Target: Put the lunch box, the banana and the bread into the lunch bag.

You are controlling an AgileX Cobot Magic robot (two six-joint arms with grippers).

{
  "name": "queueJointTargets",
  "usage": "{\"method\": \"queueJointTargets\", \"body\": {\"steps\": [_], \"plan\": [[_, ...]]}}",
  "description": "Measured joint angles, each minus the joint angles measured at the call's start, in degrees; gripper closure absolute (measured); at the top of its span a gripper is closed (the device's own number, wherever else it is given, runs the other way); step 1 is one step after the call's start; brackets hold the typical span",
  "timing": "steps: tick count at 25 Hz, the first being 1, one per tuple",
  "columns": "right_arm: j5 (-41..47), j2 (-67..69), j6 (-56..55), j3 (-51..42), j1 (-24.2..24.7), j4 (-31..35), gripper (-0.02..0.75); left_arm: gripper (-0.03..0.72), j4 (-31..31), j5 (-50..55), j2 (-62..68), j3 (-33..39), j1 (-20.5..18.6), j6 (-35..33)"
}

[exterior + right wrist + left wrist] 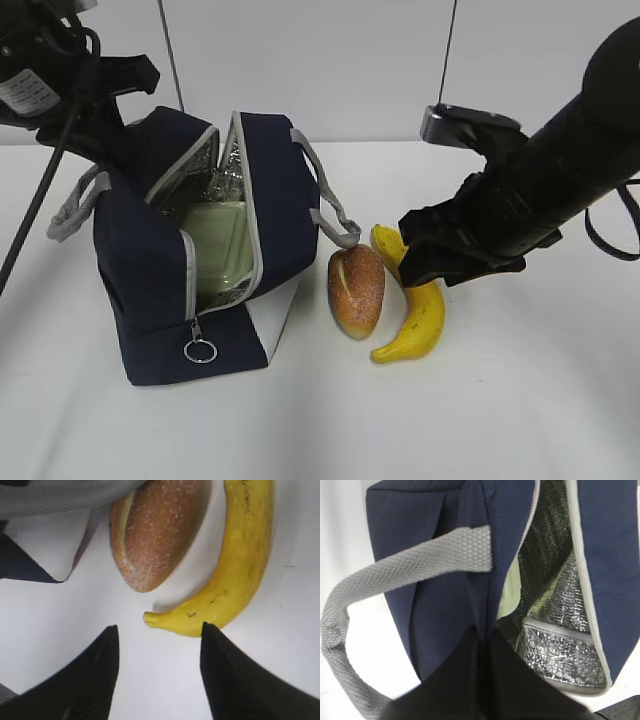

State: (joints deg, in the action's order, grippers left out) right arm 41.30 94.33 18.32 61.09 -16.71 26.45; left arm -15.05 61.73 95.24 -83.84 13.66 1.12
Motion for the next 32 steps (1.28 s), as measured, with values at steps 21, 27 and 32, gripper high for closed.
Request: {"method": "queueJointTargets", "body": {"steps": [21,27,32], "plan": [[-1.1,18.1,-12.9,11.4,0.0,-16.0,0.181,0.688,0.1,0.0,0.0,0.0,0.0,0.0],[1.3,22.0,-13.0,15.5,0.0,-17.3,0.214,0.688,0.1,0.0,0.0,0.0,0.0,0.0],[1.9,22.3,-13.1,16.1,0.0,-17.8,0.328,0.688,0.1,0.0,0.0,0.0,0.0,0.0]]}}
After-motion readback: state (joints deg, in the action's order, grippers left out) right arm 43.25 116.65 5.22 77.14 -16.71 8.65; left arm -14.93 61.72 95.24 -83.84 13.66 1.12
